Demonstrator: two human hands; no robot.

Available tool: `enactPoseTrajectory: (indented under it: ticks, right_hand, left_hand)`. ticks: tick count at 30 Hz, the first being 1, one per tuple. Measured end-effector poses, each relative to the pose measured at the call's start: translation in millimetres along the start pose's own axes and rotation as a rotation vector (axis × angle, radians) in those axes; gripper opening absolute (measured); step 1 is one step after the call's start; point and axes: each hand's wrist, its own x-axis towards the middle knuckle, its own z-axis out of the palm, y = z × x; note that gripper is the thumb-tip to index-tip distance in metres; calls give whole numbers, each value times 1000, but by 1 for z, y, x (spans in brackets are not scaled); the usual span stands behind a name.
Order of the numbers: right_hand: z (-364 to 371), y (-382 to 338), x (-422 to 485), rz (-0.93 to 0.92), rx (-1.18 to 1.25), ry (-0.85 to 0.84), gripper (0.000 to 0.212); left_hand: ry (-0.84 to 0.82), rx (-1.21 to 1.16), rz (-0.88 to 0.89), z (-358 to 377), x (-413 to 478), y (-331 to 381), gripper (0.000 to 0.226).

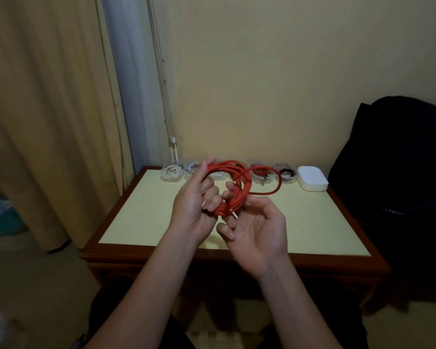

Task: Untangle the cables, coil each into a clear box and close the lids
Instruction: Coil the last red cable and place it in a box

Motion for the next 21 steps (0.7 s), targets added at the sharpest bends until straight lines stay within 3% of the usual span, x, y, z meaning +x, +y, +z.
enactPoseTrajectory:
  ticks: [2,4,7,10,13,16,21]
  right_hand:
    - [2,-1,0,6,-28,-11,36]
    - [0,-1,5,-1,-204,86,23]
    - [-12,-12,18,9,-461,215,4]
    - [-27,-32,21,145,-500,170,9]
    - [-41,-39,19,263,-562,126,5]
    - [-50,-35,20,262,-655,111,8]
    - [-52,-34,17,87,-1033,116,25]
  left_hand:
    - [25,162,106,-2,1,-5,31]
    - [-8,273,133,-6,1,-13,31]
    - [-135,410,82,-14,2,-22,32]
    - [-122,591,-9,-21,8,-21,29]
    - [-111,512,-199,-24,14,-15,36]
    - [-98,354,-341,-25,17,-13,37]
    - [-19,403,-210,-33,19,-19,30]
